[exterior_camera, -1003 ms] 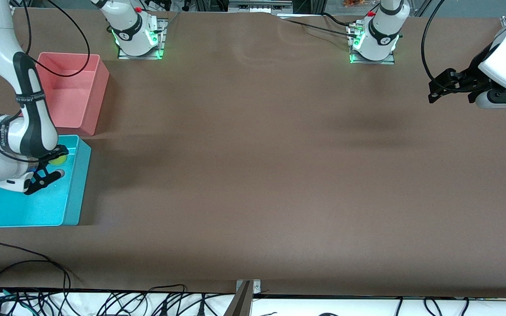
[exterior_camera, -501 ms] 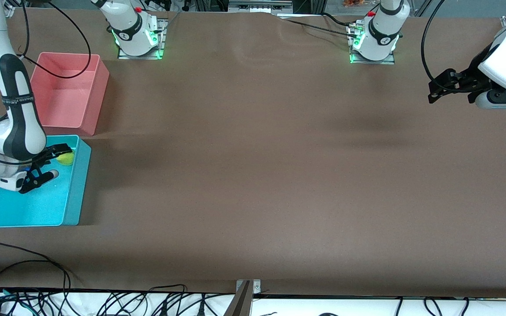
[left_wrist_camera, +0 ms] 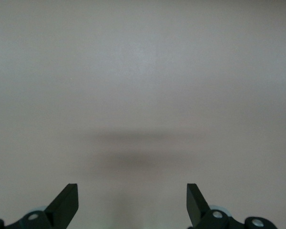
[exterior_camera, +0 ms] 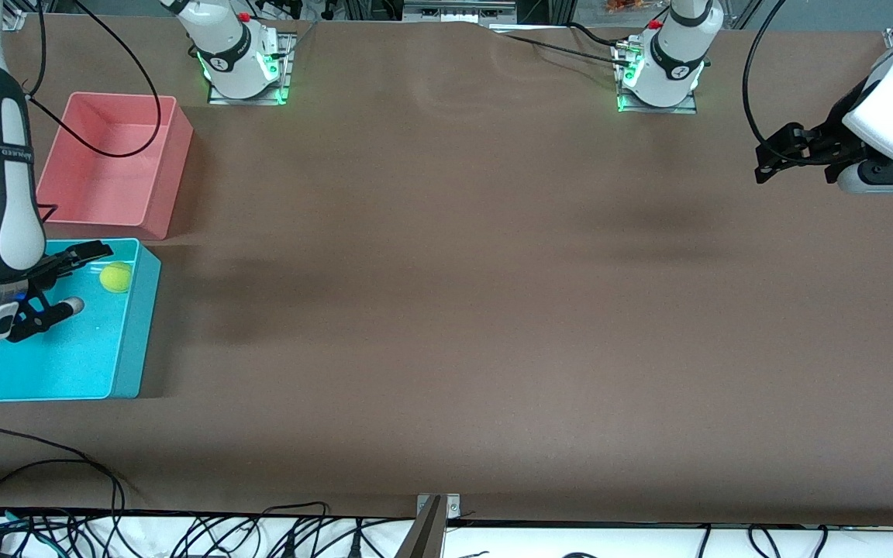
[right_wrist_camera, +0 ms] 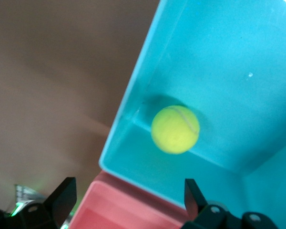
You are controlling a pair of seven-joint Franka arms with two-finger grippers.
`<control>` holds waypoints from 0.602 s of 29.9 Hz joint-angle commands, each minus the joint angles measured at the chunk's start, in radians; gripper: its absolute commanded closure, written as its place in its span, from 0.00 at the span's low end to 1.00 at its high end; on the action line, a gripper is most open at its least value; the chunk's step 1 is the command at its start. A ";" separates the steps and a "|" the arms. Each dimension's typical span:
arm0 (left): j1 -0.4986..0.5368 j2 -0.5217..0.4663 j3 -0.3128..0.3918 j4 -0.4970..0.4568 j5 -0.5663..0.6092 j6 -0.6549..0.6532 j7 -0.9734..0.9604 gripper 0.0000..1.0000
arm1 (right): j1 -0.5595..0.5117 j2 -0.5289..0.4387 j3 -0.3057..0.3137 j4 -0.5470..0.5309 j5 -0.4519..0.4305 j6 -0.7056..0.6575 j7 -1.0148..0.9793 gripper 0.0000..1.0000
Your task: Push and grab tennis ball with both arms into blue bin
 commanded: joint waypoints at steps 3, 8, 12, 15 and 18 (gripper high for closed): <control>0.002 0.018 0.001 0.035 -0.020 -0.018 -0.009 0.00 | 0.053 -0.045 -0.003 0.023 0.016 -0.094 0.118 0.00; 0.003 0.018 0.003 0.043 -0.020 -0.018 -0.011 0.00 | 0.141 -0.127 -0.027 -0.026 0.007 -0.080 0.188 0.00; 0.003 0.018 0.003 0.049 -0.020 -0.018 -0.009 0.00 | 0.179 -0.220 -0.021 -0.118 0.007 -0.033 0.369 0.00; 0.002 0.018 0.003 0.049 -0.014 -0.018 0.000 0.00 | 0.189 -0.333 -0.018 -0.265 0.017 0.085 0.461 0.00; 0.002 0.019 0.003 0.049 -0.009 -0.018 0.004 0.00 | 0.184 -0.423 -0.018 -0.381 0.026 0.222 0.480 0.00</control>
